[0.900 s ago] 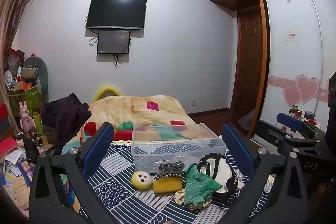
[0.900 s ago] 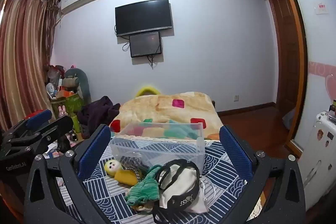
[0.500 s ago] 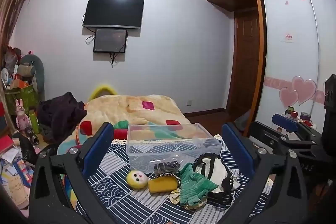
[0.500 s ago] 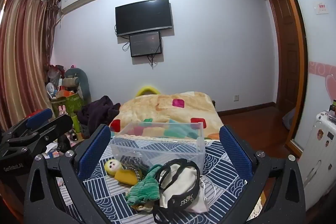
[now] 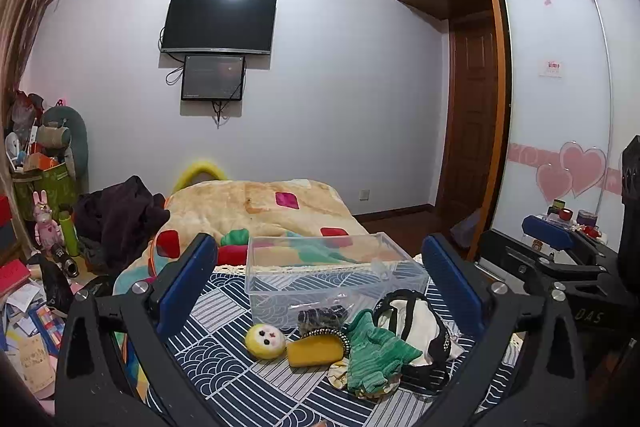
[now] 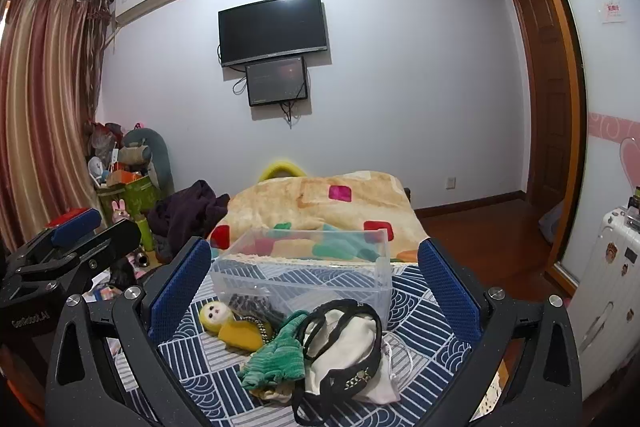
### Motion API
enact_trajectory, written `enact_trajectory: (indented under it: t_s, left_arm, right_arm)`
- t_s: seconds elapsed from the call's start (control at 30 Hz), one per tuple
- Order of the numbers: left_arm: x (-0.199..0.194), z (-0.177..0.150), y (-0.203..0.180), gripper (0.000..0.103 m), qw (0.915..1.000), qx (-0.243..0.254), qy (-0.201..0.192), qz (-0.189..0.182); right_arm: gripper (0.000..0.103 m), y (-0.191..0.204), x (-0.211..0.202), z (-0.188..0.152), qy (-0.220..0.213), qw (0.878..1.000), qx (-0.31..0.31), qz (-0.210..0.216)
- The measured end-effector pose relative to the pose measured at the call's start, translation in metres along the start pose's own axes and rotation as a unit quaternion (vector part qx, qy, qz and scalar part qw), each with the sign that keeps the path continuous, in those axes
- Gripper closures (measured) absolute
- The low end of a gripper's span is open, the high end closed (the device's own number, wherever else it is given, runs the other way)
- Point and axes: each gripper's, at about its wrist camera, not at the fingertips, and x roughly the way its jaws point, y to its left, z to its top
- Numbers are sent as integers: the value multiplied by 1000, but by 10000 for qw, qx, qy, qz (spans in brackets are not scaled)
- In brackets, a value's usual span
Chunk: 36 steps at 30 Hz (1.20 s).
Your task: Organize soft objects
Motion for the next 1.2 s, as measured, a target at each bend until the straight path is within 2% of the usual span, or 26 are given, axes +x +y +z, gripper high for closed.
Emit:
enact_trajectory:
  t_s: [1.2]
  left_arm:
    - [-1,-2,0,0,10000,-16,32,-12]
  right_arm:
    - [0,0,-3,1,10,10000,-4,5]
